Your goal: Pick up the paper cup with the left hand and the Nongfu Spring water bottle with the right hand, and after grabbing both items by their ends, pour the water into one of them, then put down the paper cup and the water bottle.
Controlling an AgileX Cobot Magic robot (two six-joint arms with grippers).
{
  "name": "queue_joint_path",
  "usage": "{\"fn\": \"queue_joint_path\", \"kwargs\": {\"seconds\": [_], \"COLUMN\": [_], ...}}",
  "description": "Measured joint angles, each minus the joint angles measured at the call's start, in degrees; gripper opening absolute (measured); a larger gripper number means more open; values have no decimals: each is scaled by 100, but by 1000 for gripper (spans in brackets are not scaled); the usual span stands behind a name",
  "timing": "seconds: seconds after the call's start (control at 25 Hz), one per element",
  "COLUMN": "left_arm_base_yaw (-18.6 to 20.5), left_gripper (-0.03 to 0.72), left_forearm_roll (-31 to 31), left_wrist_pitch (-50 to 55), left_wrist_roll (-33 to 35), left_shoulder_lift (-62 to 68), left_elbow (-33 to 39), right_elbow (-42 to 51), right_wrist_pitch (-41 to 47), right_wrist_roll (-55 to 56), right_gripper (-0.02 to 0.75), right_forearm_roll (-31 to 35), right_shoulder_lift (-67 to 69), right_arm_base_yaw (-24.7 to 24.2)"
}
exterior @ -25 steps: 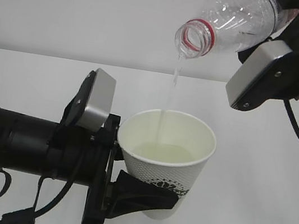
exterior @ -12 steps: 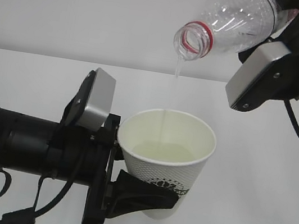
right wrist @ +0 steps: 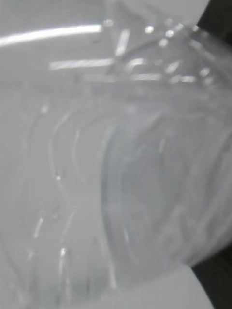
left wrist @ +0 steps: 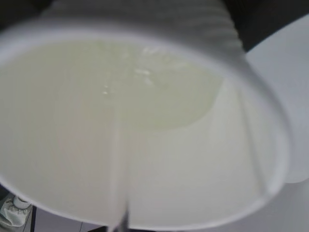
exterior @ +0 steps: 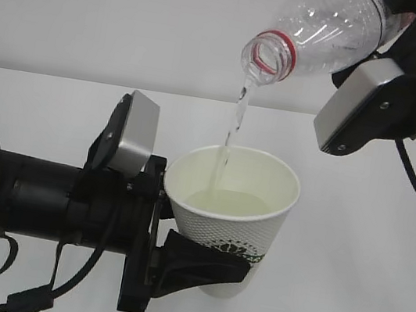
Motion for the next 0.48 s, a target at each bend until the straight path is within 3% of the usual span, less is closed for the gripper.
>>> {"fn": "queue_joint_path", "kwargs": {"seconds": [0.48], "left_arm_base_yaw": [0], "left_gripper": [503], "left_forearm_roll": [-23], "left_wrist_pitch": [0], "left_wrist_roll": [0], "left_shoulder_lift": [0], "left_elbow": [0], "right_elbow": [0], "right_wrist_pitch": [0], "right_wrist_roll": [-33], "right_gripper": [495], "right_forearm_roll": [0], "right_shoulder_lift": [0], "right_arm_base_yaw": [0]}}
